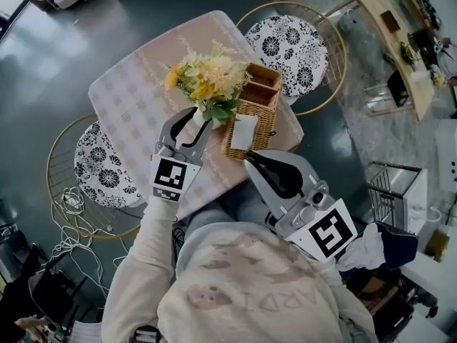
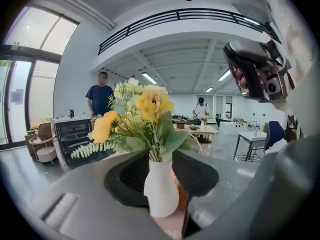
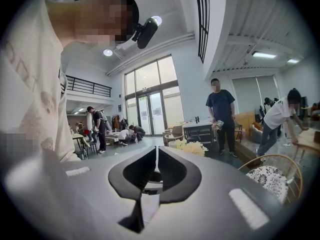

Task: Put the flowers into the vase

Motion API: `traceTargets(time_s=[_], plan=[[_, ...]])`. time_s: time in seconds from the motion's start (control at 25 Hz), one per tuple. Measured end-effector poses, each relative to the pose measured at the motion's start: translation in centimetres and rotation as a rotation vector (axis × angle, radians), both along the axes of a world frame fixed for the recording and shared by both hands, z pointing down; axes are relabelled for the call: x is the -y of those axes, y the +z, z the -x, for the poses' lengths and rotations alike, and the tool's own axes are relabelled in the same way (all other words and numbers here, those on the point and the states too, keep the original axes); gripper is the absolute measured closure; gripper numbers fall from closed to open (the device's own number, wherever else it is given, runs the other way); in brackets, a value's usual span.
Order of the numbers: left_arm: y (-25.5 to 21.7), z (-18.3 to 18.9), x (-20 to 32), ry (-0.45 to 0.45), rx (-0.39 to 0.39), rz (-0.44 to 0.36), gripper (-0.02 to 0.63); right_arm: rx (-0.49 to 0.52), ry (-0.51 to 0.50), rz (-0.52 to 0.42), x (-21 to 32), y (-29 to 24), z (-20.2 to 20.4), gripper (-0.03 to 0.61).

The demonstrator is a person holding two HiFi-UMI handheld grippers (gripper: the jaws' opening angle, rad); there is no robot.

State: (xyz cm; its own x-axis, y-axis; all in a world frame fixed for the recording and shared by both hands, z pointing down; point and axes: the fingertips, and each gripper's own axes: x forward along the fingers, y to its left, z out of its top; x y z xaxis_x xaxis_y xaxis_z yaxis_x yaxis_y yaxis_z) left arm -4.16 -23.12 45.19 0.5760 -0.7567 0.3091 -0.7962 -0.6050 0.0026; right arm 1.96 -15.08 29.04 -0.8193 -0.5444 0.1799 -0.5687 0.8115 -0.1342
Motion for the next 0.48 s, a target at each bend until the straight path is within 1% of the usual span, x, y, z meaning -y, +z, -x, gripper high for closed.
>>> traceTargets(time_s=[0.12, 0.32, 0.44, 0.48], plan=[[-0.5, 0.6, -0.6, -0.019, -0.016, -0.009, 0.493, 0.001, -0.006, -0.007, -0.5, 0.0, 0.1, 0.538], [-2.5, 1.7, -2.1, -0.035, -0.046, -0.049, 0.57, 0.001, -0.028, -0.014, -1.4, -0.2, 0.9, 0.538], [-4.8, 2.3, -3.0, -0.035, -0.072, -0.098, 0.612, 0.006, -0.048, -0.021, -2.0, -0.6, 1.7, 0.538], [-5.6, 2.5, -3.4, -0.036, -0.078, -0.11, 0.612, 0.009, -0.056, -0.024, -2.1, -0.7, 2.0, 0.538]])
